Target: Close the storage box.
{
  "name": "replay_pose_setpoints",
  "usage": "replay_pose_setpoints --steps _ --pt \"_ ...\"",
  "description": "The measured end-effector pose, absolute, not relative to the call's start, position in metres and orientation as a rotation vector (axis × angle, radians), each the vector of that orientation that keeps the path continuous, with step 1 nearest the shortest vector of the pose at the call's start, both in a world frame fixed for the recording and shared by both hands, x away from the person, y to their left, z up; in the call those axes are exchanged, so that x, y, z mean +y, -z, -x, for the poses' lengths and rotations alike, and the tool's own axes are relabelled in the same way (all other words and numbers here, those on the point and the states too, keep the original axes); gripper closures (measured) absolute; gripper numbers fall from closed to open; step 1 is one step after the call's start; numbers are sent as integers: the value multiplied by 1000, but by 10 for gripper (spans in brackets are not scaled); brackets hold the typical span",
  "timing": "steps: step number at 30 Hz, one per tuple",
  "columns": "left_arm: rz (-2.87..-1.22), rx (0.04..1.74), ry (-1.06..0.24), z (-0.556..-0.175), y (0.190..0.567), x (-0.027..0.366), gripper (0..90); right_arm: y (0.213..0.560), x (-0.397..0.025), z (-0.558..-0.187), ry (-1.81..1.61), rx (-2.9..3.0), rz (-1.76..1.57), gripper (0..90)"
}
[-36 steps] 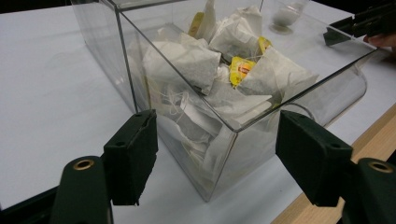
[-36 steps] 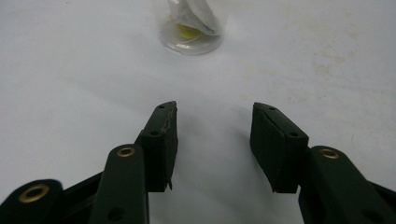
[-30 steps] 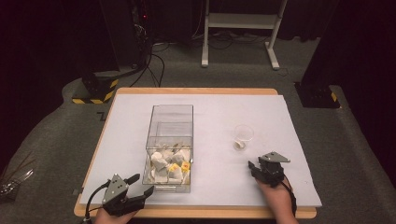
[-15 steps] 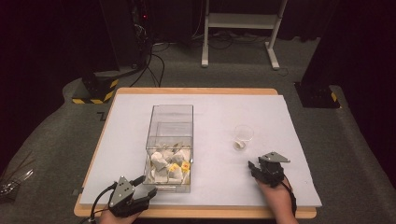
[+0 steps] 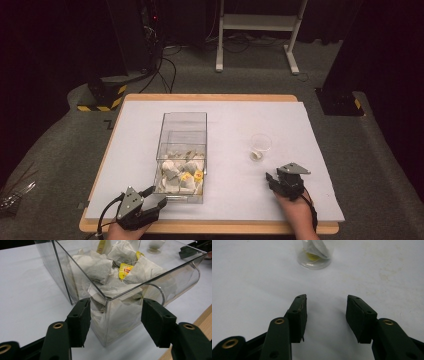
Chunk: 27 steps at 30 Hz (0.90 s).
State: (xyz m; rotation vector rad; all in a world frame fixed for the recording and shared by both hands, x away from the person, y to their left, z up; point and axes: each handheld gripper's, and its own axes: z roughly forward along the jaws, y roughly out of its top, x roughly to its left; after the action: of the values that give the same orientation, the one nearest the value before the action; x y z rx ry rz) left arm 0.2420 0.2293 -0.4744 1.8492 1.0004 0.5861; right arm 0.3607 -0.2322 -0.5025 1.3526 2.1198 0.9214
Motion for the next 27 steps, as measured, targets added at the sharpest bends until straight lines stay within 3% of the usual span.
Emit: replay_pose_setpoints --steps 27 --pt "-1809 1010 -628 -257 473 225 423 503 -232 -360 -924 2123 -1346 504"
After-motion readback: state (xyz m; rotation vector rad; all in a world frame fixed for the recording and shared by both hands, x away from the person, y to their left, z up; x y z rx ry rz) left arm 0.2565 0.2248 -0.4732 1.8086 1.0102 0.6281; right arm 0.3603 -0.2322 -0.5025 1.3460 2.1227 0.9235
